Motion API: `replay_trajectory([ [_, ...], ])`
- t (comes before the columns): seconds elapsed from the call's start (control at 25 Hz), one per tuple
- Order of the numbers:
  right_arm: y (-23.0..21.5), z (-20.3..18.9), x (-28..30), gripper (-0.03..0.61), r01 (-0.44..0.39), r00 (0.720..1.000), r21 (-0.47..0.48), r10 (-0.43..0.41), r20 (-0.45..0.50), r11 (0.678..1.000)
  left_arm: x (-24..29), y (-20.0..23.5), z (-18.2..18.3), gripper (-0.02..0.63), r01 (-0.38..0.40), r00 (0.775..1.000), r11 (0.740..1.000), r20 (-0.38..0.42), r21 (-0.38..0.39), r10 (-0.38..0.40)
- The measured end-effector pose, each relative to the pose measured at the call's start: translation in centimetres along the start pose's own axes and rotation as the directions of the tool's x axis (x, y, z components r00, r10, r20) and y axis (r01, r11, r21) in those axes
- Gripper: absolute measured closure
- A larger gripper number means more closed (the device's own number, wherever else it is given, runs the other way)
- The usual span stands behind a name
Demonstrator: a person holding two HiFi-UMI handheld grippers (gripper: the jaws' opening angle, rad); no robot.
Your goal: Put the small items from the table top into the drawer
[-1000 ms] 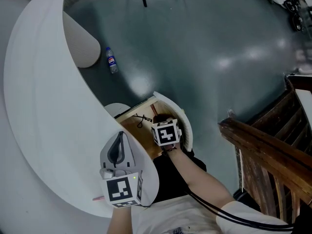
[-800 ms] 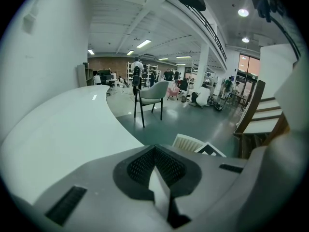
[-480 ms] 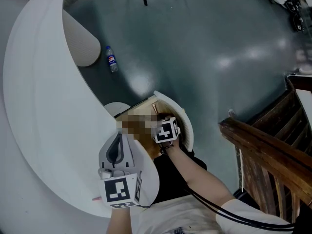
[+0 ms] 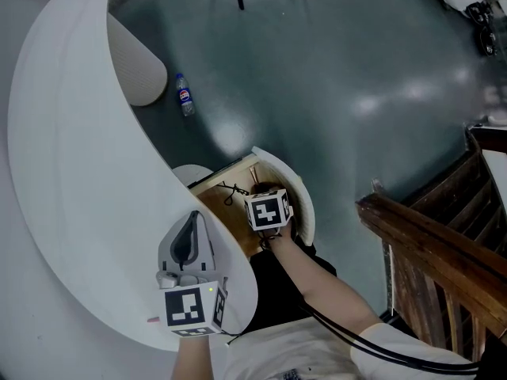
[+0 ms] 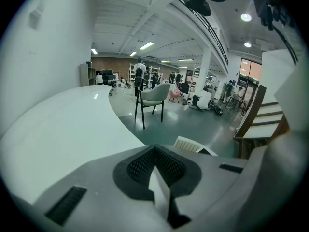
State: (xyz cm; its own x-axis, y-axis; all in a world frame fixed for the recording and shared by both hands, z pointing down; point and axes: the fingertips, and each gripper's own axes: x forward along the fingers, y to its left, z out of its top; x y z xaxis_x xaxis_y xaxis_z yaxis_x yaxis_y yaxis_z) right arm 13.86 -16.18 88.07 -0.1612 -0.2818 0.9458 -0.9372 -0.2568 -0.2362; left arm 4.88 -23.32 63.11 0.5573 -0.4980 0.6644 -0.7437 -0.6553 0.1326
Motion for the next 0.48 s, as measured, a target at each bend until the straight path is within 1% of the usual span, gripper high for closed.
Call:
replay_trajectory([
  [0.12, 0.2, 0.5, -0.4, 0.522, -0.006, 1.0, 0.002, 0.005, 0.02, 1.0, -0.5, 0.2, 0.0, 0.594, -0.019, 1.0, 1.0, 0.008, -0.007, 0.019],
  [0.36, 0.7, 1.4, -2.0, 0.522, -0.022, 0.998, -0.028, 0.023, 0.052, 0.999, -2.3, 0.2, -0.3, 0.594, -0.064, 0.998, 0.998, 0.027, -0.028, 0.065],
  [0.48, 1.3, 1.6, -3.0, 0.522, -0.052, 0.995, -0.032, 0.054, 0.081, 0.998, -3.4, -0.2, -0.7, 0.594, -0.092, 0.995, 0.995, 0.04, -0.04, 0.094],
])
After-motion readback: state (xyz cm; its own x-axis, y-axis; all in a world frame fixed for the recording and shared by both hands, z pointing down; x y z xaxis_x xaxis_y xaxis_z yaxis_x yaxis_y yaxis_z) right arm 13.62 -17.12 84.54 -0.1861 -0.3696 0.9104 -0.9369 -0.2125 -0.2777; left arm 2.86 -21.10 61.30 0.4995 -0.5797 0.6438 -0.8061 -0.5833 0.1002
